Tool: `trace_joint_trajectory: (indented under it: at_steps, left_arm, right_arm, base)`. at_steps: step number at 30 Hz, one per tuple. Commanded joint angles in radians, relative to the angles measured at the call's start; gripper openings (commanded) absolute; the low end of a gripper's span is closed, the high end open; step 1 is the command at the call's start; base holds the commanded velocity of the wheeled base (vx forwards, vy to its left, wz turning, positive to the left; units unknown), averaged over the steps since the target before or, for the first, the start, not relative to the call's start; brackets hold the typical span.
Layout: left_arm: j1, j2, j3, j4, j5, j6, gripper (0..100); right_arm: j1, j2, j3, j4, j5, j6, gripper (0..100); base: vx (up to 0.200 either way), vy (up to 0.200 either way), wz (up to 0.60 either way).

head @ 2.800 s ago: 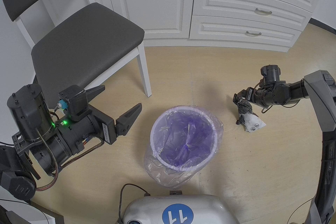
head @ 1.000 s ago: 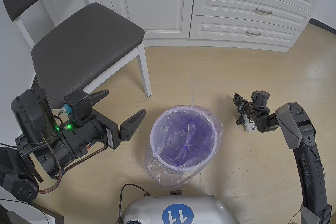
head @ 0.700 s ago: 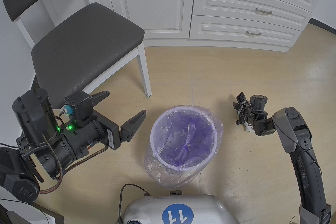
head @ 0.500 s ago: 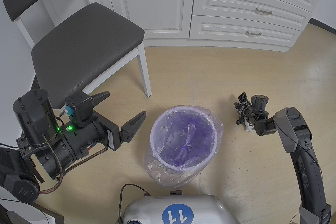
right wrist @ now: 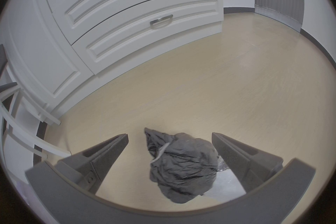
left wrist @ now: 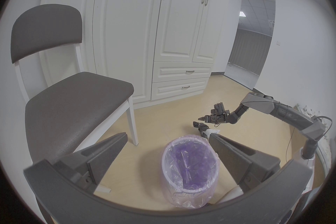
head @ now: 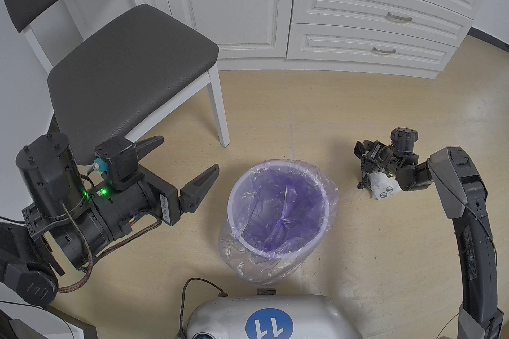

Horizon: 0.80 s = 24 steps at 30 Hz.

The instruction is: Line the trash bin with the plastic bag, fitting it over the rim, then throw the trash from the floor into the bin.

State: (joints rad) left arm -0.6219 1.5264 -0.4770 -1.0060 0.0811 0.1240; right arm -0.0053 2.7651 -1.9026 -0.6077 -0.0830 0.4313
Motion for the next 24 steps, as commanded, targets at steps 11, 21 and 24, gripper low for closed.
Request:
trace_joint_trajectory:
  at_steps: [11, 21, 24]
  left_arm:
    - [0.001, 0.008, 0.001, 0.0, 0.0, 0.0, 100]
    - [0.002, 0.011, 0.003, 0.0, 0.0, -0.001, 100]
    - [0.002, 0.009, 0.003, 0.0, 0.0, -0.001, 100]
  right_arm:
    - [-0.015, 0.166, -0.097, 0.029, 0.012, -0.011, 100]
    - [-0.001, 0.189, -0.097, 0.026, 0.012, -0.014, 100]
    - [-0.001, 0.191, -0.097, 0.026, 0.012, -0.014, 100]
  base:
    - [0.0, 0.0, 0.0]
    - [0.0, 0.0, 0.0]
    - [0.0, 0.0, 0.0]
